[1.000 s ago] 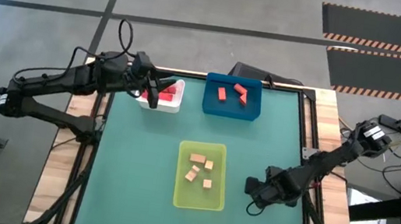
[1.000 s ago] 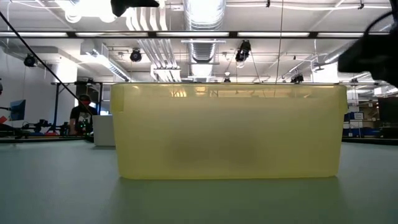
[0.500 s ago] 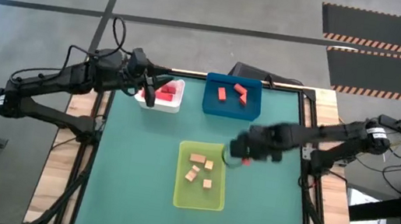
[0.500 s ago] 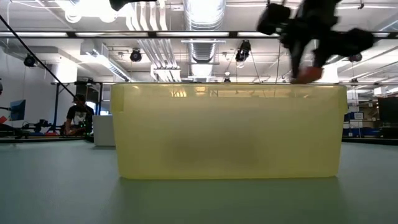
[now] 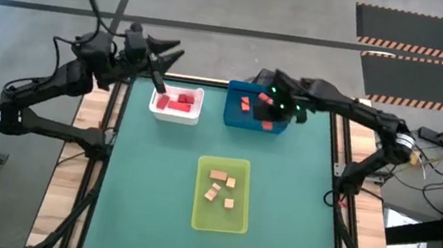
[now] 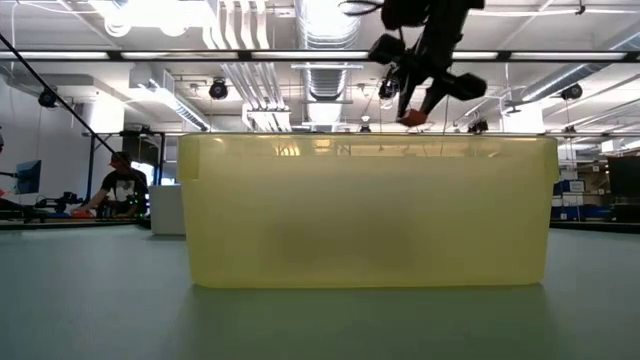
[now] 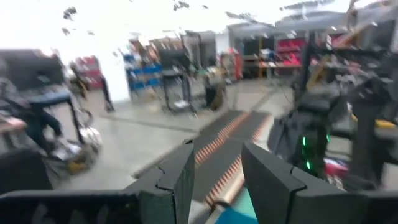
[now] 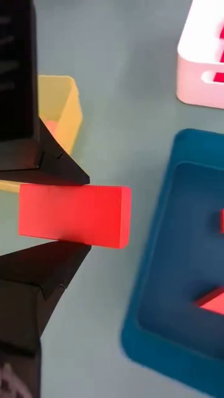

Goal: Sort & place blocks by color
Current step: Put the orange rectangular block into the blue bin

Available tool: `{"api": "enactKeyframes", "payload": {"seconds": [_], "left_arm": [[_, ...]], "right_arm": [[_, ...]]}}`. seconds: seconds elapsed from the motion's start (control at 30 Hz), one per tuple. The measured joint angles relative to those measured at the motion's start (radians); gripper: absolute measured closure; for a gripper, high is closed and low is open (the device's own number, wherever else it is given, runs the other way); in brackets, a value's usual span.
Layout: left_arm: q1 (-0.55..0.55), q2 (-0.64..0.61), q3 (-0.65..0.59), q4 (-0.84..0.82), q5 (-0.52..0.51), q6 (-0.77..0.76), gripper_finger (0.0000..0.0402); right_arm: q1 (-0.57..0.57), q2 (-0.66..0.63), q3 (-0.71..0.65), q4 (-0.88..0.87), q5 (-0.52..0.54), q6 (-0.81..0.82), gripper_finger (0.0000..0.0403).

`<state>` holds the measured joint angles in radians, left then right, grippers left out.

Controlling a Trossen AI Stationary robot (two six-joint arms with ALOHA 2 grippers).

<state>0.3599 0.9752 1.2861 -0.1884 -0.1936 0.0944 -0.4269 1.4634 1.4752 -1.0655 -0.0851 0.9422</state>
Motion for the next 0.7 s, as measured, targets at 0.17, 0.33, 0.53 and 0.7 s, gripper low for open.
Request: {"api": "enactKeyframes", "payload": {"seconds": [0.17,0.33,0.53,0.7], "left_arm": [[0.053,0.002,0.000,0.062,-0.003,0.025,0.0285],[0.085,0.004,0.000,0.057,-0.003,0.025,0.0285],[0.102,0.004,-0.003,0.058,-0.004,0.026,0.0285],[0.115,0.004,-0.012,0.057,-0.007,0.026,0.0285]], "right_arm": [[-0.087,0.120,0.094,-0.007,-0.058,-0.118,0.0288],[-0.168,0.256,0.176,-0.008,-0.100,-0.198,0.0287],[-0.241,0.400,0.258,-0.008,-0.128,-0.283,0.0287],[-0.265,0.489,0.293,-0.002,-0.133,-0.330,0.0287]]}}
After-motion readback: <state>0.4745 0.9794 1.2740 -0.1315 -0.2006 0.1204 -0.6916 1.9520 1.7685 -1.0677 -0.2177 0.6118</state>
